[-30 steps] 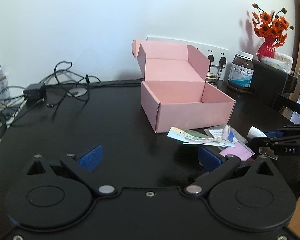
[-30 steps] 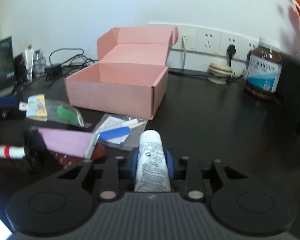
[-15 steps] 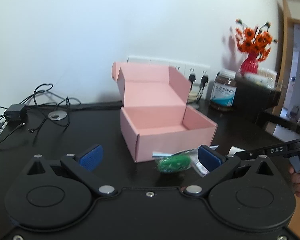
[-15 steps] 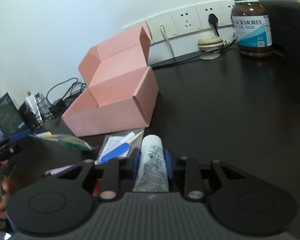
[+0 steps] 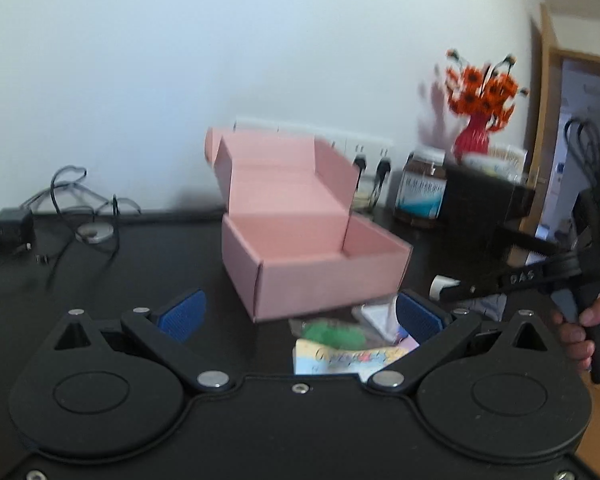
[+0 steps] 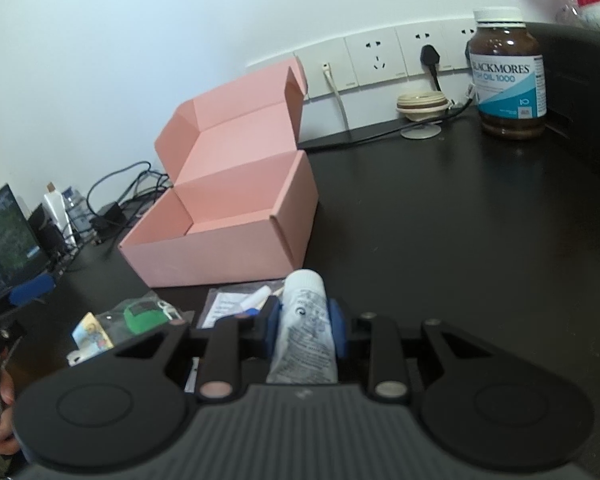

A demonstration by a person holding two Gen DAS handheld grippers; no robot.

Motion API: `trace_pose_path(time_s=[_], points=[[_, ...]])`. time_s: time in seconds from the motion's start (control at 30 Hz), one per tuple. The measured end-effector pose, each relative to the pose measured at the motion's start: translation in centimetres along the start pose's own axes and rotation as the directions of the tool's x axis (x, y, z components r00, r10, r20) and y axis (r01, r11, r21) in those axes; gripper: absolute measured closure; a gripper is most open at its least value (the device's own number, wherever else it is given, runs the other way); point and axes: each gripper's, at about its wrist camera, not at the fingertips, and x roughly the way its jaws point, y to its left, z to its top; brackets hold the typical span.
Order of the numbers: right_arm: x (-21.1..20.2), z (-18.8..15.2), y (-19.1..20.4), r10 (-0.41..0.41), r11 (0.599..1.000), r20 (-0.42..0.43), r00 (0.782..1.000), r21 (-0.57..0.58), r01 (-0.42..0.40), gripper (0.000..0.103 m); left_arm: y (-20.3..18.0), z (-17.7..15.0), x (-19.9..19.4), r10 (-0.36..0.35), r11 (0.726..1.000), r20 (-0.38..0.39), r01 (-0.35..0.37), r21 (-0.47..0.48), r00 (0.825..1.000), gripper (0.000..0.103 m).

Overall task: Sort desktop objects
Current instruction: 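Lift the white cream tube with the right gripper toward the pink box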

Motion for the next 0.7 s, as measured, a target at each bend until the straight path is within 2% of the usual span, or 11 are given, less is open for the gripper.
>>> trace_pose_path(time_s=[0.1, 0.23, 0.4, 0.57, 0.7], points=[[0.4, 0.0, 0.7, -0.011, 1.0, -0.004, 1.0, -0.029, 0.011, 0.077, 0.1, 0.0, 0.3, 0.028, 1.0, -0.004, -0.028, 0.008, 1.0, 0.0], [0.7, 0.0, 1.7, -0.037, 0.997, -0.007, 0.999, -0.067, 0.036, 0.077, 0.3, -0.1, 0.5, 0.025, 1.0, -0.004, -0.026, -0.006, 1.0, 0.0], [0.2, 0.6, 3.3, -0.037, 0.99, -0.003, 0.999, -0.134, 0.037, 0.077, 0.6, 0.0, -0.1, 0.068, 0.998, 0.053, -0.067, -0.014, 0.996, 0.0], [-0.1, 3.3, 6.0, -0.033, 0.972, 0.049, 0.998, -0.23, 0.044, 0.077, 1.2, 0.0, 0.2, 0.058, 0.997, 0.031, -0.056, -0.053, 0.998, 0.0], [1.5, 6.1, 8.0, -0.06, 0.954, 0.082, 0.995, -0.288, 0.082, 0.077, 1.5, -0.1, 0.3, 0.067, 0.995, 0.025, -0.065, -0.07, 0.997, 0.0]])
